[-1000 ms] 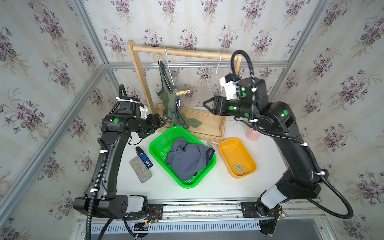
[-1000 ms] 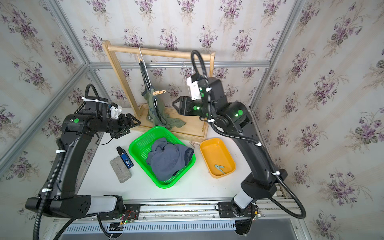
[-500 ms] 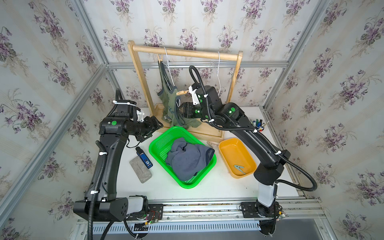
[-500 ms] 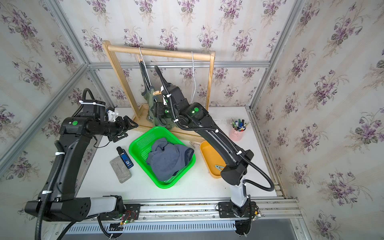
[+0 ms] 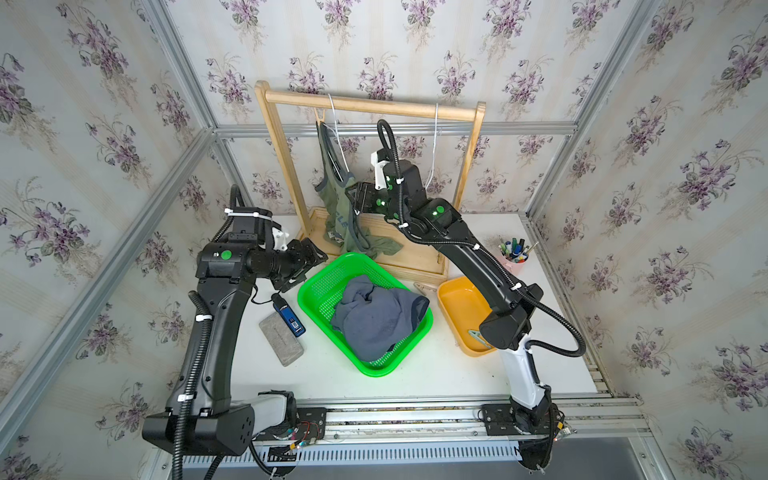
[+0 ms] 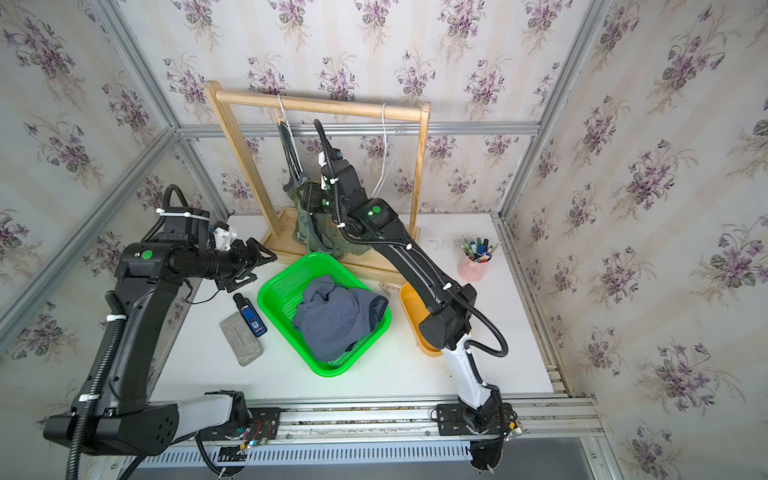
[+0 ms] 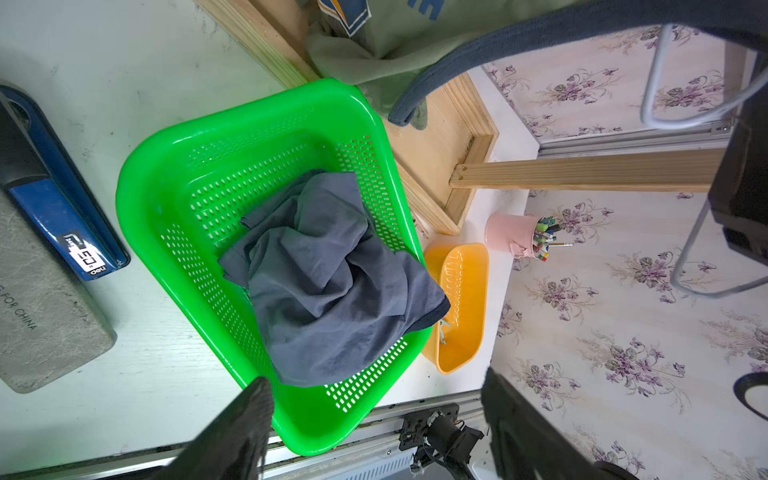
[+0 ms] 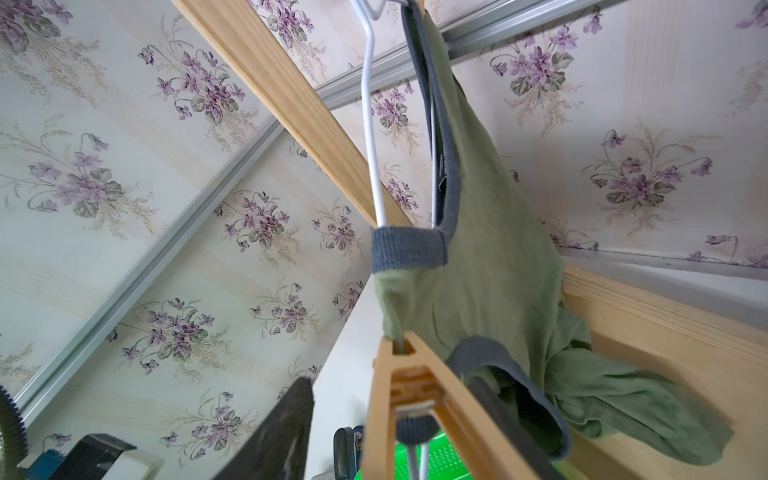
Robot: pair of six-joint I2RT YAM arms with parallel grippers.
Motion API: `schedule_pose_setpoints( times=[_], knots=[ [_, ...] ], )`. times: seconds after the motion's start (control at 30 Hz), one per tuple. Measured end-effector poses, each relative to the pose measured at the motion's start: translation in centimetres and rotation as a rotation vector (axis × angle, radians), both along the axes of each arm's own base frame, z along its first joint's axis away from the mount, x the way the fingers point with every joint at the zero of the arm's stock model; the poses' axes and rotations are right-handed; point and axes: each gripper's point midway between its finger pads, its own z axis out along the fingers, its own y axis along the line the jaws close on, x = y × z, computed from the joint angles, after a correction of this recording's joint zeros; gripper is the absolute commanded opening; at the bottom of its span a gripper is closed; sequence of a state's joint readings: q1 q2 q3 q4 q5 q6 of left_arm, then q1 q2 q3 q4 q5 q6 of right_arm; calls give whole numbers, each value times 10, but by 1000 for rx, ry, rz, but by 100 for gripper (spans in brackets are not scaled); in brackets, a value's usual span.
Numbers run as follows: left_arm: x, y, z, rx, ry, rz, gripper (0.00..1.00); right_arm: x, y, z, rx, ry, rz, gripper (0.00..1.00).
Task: Remove the clothespins securing tank tops to the hanger
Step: Pick up the hanger from the clothesline.
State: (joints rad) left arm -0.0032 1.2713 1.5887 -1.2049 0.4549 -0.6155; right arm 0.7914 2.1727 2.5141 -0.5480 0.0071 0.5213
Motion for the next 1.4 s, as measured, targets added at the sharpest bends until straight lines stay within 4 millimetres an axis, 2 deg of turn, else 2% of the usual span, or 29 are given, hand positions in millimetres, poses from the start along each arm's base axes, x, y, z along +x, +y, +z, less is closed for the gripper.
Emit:
schedule_pose_setpoints(
  times=[0.1, 0.2, 0.37, 0.43, 0.63, 0.77, 0.97, 1.17, 1.4],
  knots=[
    [-1, -1, 0, -7, 3, -1, 81, 7, 4, -8, 1, -1, -3, 45],
    [-3, -2, 1, -13, 4, -5, 81, 15, 5, -13, 6, -1, -13, 29],
    [-3, -3, 1, -17, 4, -8, 81, 20, 5, -10, 20, -19, -19, 5],
    [-3, -3, 1, -18, 4, -9, 81, 20, 7, -7, 28, -27, -16, 0],
    [-3, -3, 4, -18, -5, -9, 81, 17, 5, -4, 20, -36, -10, 0],
    [0, -2, 7, -16, -13, -7, 81, 8, -3, 13, 10, -62, -5, 0],
    [4, -1, 11, -7, -21, -2, 81, -19, -16, 37, -48, -111, 12, 0],
    [6, 2, 11, 10, -25, 3, 81, -51, -19, 51, -105, -140, 53, 0],
    [13, 3, 33, 17, -85, 12, 81, -76, -27, 59, -158, -156, 72, 0]
  ],
)
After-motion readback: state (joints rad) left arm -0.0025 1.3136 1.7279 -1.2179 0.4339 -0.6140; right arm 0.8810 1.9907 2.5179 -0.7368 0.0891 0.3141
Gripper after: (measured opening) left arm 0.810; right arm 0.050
